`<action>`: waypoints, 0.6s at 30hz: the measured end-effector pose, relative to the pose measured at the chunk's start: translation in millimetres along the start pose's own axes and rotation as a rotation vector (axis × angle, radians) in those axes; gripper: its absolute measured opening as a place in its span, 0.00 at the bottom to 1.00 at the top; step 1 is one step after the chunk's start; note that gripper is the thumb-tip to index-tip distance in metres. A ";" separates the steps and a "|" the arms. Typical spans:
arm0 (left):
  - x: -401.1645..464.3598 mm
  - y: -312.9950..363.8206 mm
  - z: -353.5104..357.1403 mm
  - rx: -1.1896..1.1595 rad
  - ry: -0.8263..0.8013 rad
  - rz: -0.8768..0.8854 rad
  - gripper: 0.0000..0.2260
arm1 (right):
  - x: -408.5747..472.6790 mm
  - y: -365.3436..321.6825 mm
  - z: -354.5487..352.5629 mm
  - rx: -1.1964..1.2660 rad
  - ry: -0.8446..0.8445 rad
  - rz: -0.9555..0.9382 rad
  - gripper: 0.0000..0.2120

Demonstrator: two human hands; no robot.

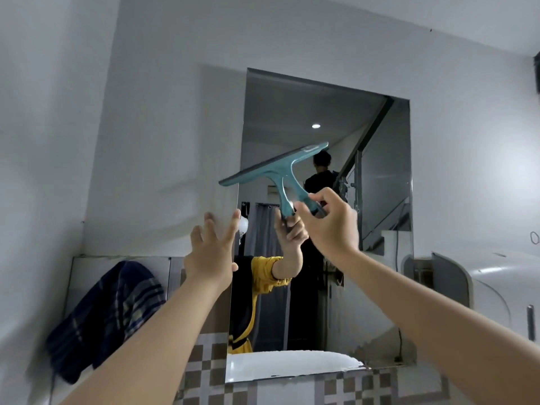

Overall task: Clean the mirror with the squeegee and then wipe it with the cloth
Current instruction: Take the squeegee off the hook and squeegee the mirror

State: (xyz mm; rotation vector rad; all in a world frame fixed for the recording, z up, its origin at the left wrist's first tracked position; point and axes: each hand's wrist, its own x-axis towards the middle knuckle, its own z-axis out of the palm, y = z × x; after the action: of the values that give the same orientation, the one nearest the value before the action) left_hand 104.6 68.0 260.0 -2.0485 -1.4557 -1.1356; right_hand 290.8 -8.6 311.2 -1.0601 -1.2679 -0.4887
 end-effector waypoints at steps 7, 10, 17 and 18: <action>0.6 -0.8 2.6 0.012 0.003 -0.006 0.46 | 39.4 46.6 -61.2 -0.215 -0.080 -0.207 0.12; 1.3 -0.4 3.2 0.017 -0.005 -0.017 0.45 | 54.9 65.1 -83.2 -0.229 -0.105 -0.226 0.14; 2.9 0.2 6.3 0.048 -0.007 -0.034 0.45 | 67.9 113.6 -136.0 -0.235 -0.062 -0.108 0.11; 2.9 0.8 6.3 0.051 -0.004 -0.036 0.45 | 68.2 120.5 -142.5 -0.238 -0.048 -0.083 0.11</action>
State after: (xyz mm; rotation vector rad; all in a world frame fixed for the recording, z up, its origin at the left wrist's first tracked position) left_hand 108.2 73.9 258.6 -1.9989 -1.5134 -1.0977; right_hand 481.8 -56.2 338.6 -1.2274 -1.3229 -0.6942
